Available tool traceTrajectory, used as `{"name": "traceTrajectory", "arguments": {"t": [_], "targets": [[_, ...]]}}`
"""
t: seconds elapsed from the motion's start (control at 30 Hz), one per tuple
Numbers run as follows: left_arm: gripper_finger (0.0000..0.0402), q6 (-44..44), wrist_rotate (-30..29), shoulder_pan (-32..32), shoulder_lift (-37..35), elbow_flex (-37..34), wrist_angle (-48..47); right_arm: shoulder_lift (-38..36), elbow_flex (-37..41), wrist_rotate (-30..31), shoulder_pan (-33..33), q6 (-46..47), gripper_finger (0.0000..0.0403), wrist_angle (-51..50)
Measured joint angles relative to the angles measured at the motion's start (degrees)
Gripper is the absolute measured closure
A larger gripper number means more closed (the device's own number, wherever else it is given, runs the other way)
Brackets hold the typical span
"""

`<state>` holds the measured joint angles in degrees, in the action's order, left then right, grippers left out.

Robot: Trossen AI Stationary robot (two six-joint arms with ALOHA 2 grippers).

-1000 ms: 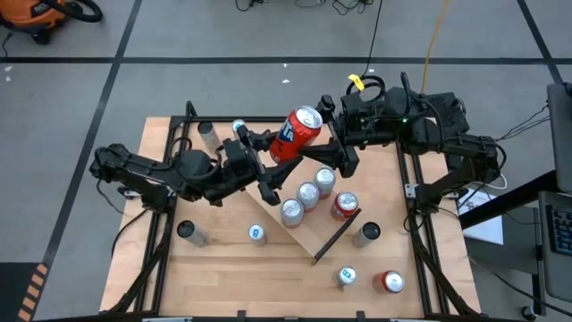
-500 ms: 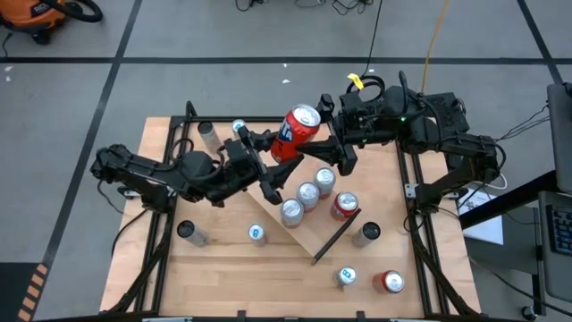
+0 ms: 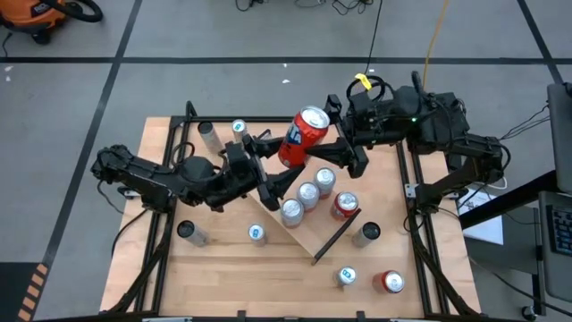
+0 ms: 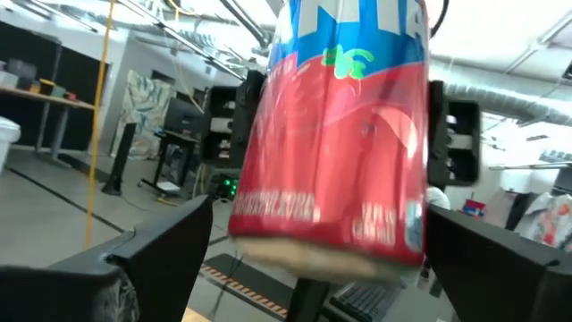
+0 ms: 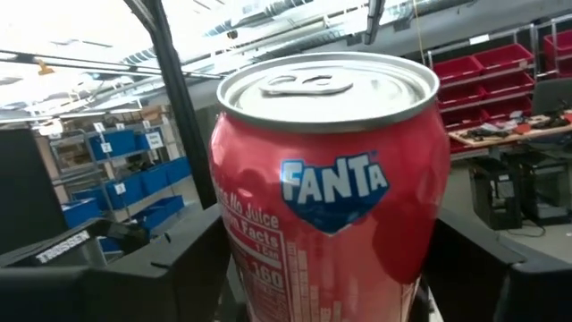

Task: Place canned beverage on shelf
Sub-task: Put the top red soda can on the shelf aligned with the other red soda can

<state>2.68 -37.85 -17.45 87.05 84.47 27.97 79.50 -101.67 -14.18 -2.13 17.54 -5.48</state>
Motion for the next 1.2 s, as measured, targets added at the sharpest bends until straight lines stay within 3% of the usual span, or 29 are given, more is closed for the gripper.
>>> {"name": "traceTrajectory", "arguments": {"t": [0.27,0.8,1.0,1.2], "targets": [[0.0011,0.0,-3.1,-3.1,-0.8,0.0,-0.4,-3.2,-0.1,-2.0,-0.1,-0.2,0.0117,-3.2],[0.0011,3.0,-3.4,-6.1,-1.1,0.0,2.0,-7.9,-0.2,-26.0,0.2,-0.9,0.0117,-19.4],[0.0011,2.8,-2.9,-7.5,0.7,0.5,1.4,-7.9,-0.2,-26.6,2.8,-7.4,0.0117,-23.7],[0.0011,-1.7,-3.8,-8.2,6.1,6.0,1.5,-7.2,-0.2,-26.3,4.2,-12.0,0.0117,-26.8]]}}
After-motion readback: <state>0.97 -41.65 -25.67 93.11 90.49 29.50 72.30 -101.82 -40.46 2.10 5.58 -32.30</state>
